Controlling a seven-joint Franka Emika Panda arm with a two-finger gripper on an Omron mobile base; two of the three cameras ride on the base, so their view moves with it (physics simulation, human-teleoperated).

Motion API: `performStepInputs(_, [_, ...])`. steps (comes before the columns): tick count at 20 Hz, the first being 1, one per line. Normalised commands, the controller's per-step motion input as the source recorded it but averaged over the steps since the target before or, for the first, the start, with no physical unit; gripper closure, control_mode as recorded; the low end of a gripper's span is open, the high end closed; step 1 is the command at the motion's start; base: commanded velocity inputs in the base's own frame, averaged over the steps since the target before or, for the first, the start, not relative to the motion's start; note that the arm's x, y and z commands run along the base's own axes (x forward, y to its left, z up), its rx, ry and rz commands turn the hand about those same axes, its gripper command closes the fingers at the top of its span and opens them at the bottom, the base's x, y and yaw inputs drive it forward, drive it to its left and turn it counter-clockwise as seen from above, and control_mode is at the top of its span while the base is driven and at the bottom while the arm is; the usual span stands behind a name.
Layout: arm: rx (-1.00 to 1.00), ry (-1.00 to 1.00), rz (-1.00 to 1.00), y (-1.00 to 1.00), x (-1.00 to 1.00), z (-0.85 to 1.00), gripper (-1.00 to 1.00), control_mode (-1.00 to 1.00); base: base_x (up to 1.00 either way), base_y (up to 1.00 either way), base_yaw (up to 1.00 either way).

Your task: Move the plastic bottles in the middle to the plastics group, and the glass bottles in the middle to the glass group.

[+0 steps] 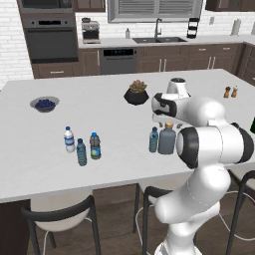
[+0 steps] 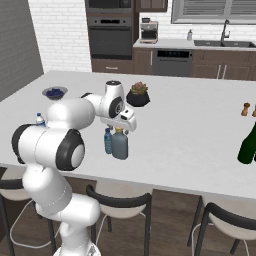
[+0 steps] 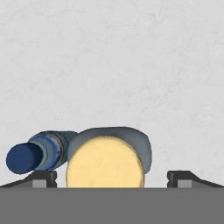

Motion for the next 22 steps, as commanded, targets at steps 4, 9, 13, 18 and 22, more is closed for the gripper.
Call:
performStepInputs(4, [0.00,0.00,0.05,-0.02,0.00,-0.02,1.00,-1.00,0.00,0.00,0.00])
performStepInputs(9, [0.00,-0.01,0.07,0.00,-0.05,-0.02,1.00,-1.00,0.00,0.00,0.00])
performStepInputs(13, [0.00,-0.07,0.07,0.00,-0.05,-0.01,1.00,-1.00,0.00,0.00,0.00])
performStepInputs(18, [0.00,-0.22,0.11,-0.14,-0.20,0.20,1.00,-1.00,0.00,0.00,0.00])
performStepInputs(22, [0.00,-0.10,0.02,-0.51,-0.45,0.56,1.00,-1.00,0.00,0.00,0.00])
